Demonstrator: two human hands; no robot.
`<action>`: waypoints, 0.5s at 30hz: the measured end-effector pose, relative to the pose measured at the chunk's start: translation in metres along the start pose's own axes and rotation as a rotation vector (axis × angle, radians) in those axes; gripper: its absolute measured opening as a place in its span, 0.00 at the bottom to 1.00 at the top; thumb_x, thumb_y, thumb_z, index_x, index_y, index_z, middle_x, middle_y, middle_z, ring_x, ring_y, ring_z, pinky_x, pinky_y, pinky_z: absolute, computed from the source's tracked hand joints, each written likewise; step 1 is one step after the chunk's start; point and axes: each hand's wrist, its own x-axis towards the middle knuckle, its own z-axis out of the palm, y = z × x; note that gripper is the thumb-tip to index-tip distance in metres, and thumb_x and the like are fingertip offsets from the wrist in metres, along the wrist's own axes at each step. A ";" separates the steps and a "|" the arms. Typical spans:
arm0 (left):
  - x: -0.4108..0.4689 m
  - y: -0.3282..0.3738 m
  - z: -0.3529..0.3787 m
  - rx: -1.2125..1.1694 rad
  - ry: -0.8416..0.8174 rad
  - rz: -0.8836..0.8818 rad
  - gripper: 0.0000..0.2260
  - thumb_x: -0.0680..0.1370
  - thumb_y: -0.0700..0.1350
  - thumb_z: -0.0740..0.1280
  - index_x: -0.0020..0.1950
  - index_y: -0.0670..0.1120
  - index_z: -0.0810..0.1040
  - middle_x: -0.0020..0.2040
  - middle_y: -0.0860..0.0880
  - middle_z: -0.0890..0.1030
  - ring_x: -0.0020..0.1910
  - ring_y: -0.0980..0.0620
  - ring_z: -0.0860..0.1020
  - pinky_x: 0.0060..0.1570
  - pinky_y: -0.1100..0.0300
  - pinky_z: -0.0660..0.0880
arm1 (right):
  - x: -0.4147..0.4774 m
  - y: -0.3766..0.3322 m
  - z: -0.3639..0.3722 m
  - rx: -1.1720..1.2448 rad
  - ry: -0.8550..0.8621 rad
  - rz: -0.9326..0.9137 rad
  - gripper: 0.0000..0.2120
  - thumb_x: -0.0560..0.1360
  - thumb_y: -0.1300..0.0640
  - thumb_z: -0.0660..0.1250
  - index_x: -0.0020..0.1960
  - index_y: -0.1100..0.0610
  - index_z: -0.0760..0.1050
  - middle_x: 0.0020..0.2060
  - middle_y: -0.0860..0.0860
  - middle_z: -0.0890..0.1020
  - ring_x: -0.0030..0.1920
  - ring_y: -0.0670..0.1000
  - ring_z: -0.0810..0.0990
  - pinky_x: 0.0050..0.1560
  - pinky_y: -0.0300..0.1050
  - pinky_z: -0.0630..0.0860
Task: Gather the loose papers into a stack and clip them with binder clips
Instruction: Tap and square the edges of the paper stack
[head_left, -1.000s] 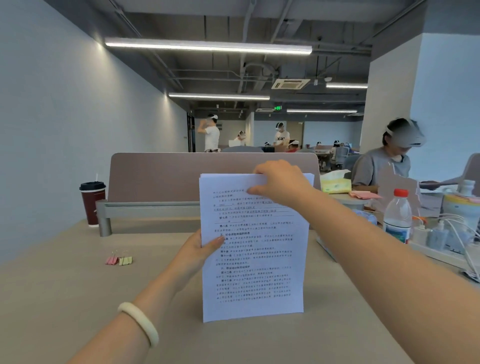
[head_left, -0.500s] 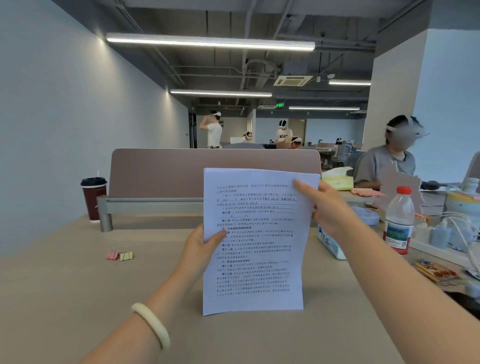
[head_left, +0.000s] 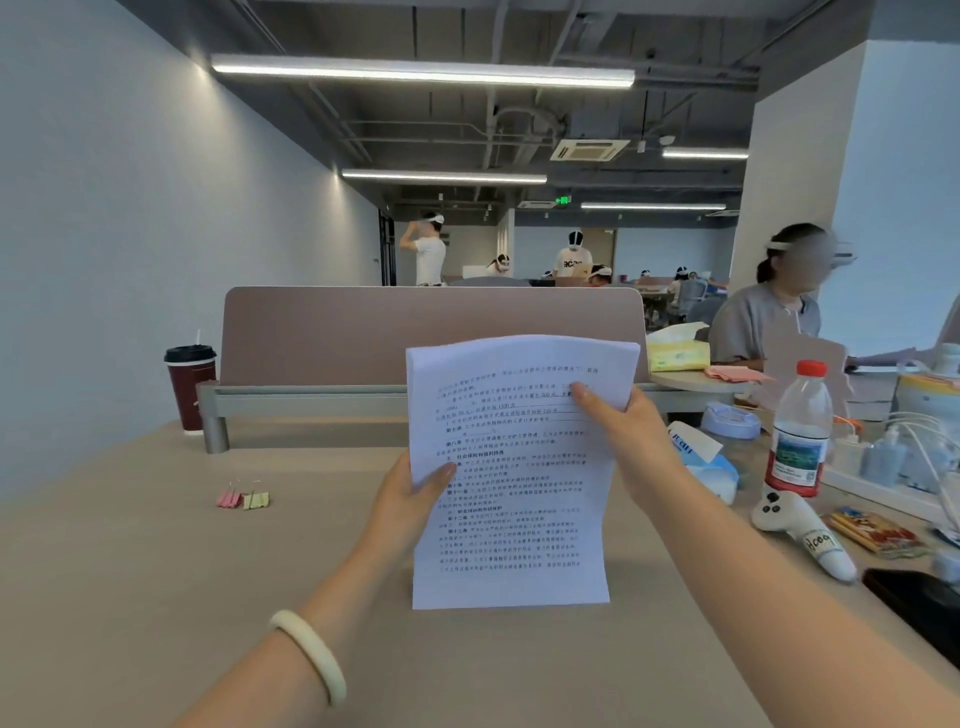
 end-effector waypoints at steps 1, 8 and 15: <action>0.000 0.000 0.001 -0.008 -0.005 0.004 0.11 0.77 0.42 0.64 0.60 0.49 0.75 0.52 0.55 0.83 0.46 0.62 0.83 0.39 0.70 0.78 | 0.000 0.001 0.000 0.006 0.006 -0.009 0.14 0.73 0.52 0.70 0.57 0.55 0.76 0.53 0.52 0.83 0.47 0.50 0.81 0.46 0.47 0.78; 0.010 0.020 -0.006 0.064 0.016 -0.017 0.14 0.77 0.46 0.65 0.63 0.47 0.74 0.55 0.51 0.83 0.52 0.52 0.82 0.50 0.56 0.79 | 0.009 -0.025 0.000 -0.096 -0.014 -0.057 0.16 0.78 0.53 0.63 0.63 0.57 0.72 0.57 0.52 0.80 0.54 0.54 0.80 0.55 0.52 0.78; -0.005 0.000 -0.010 -0.021 -0.090 -0.200 0.12 0.77 0.41 0.65 0.61 0.47 0.76 0.55 0.48 0.84 0.51 0.47 0.84 0.53 0.47 0.79 | 0.021 0.004 0.007 -0.380 0.010 0.034 0.12 0.80 0.59 0.57 0.62 0.60 0.70 0.54 0.54 0.78 0.48 0.52 0.74 0.44 0.43 0.70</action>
